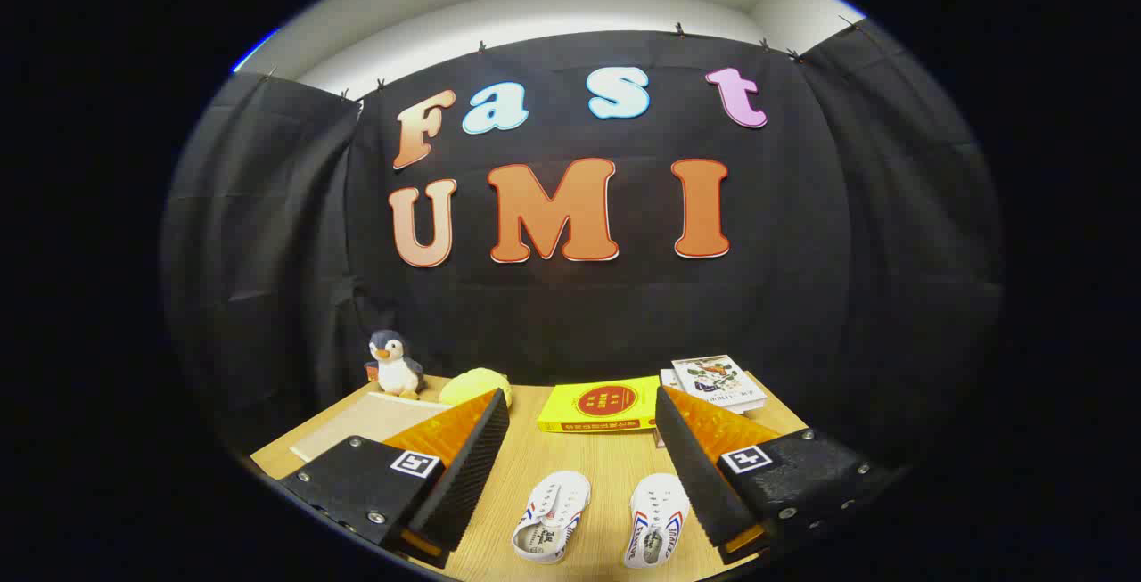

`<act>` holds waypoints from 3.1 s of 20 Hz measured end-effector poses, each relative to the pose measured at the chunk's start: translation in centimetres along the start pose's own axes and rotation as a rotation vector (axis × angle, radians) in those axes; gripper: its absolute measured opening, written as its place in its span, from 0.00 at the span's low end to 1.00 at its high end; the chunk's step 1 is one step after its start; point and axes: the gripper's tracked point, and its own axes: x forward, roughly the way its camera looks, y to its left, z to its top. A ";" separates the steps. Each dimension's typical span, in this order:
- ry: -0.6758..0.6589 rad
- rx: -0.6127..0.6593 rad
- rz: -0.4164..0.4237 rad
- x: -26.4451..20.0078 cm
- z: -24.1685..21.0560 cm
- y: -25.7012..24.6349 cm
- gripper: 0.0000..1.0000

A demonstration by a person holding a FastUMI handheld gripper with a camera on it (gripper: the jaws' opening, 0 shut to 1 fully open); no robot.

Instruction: Open the storage box then place both shoes into the box .Put the left shoe in first, then the right shoe, with the right side of both shoes facing outward in a uniform manner.

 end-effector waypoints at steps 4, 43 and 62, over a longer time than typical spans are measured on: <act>0.012 -0.021 0.025 0.3 -0.4 0.2 0.99; 0.733 0.933 0.580 6.1 -19.5 17.6 0.97; 0.642 1.021 0.712 5.8 -10.6 21.5 0.35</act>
